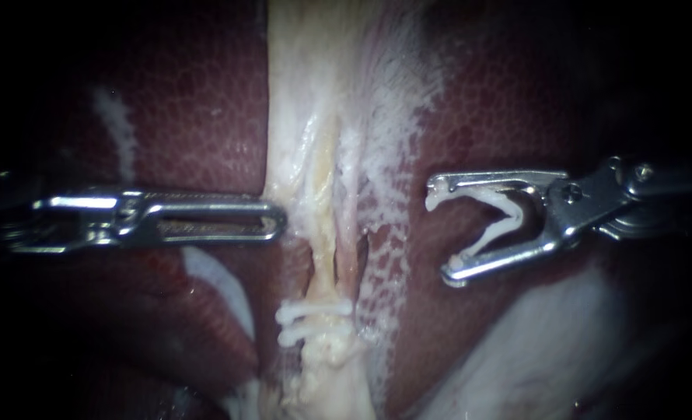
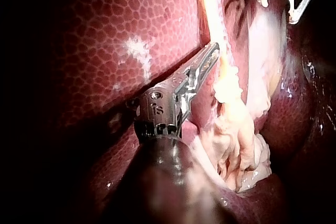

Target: Clipping third clip left tube

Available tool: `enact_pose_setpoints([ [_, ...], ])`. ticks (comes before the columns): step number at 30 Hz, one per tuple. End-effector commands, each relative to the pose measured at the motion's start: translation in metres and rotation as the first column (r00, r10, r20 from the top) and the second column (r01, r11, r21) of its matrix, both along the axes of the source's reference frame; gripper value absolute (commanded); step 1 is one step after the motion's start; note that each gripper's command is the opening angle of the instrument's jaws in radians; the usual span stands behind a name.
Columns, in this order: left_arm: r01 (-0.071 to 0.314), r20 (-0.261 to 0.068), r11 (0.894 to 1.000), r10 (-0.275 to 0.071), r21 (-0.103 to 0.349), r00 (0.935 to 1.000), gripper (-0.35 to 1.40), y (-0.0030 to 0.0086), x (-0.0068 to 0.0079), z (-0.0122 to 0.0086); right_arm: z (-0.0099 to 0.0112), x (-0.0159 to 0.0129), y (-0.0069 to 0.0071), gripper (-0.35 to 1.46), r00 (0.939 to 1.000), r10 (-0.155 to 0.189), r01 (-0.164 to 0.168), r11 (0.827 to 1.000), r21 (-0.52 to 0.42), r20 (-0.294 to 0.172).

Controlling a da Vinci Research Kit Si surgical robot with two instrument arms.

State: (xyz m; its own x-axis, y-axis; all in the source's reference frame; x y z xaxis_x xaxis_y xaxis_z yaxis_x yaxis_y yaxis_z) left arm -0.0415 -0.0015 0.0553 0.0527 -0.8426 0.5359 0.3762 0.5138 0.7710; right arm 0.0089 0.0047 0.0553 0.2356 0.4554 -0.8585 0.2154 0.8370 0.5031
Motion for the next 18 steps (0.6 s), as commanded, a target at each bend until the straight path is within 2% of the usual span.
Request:
enact_pose_setpoints([
  [1,-0.002,0.002,1.0,0.002,0.0,1.0,-0.35,0.0,0.0,0.0,0.0,0.0,0.0,0.6,1.0,0.0,0.0,1.0,-0.001,0.0],
  [6,-0.004,0.003,1.0,0.004,0.002,1.0,-0.35,0.0001,0.0001,-0.0001,0.0005,0.0003,-0.0004,0.6,1.0,0.002,-0.002,1.0,-0.005,0.001],
  [10,-0.006,0.007,1.0,0.006,0.008,1.0,-0.35,0.0007,0.0008,-0.0012,0.0015,0.001,-0.0012,0.6,1.0,0.004,-0.004,1.0,-0.013,0.003],
  [15,-0.008,0.011,1.0,0.007,0.018,0.9999,-0.35,0.0013,0.0018,-0.0032,0.0038,0.003,-0.0028,0.6,1.0,0.004,-0.004,1.0,0.015,0.009],
  [18,0.005,0.02,1.0,-0.005,0.018,0.9998,-0.35,0.0017,0.0025,-0.0044,0.0052,0.0044,-0.0041,0.6,1.0,-0.001,0.001,0.999,0.034,0.01],
])
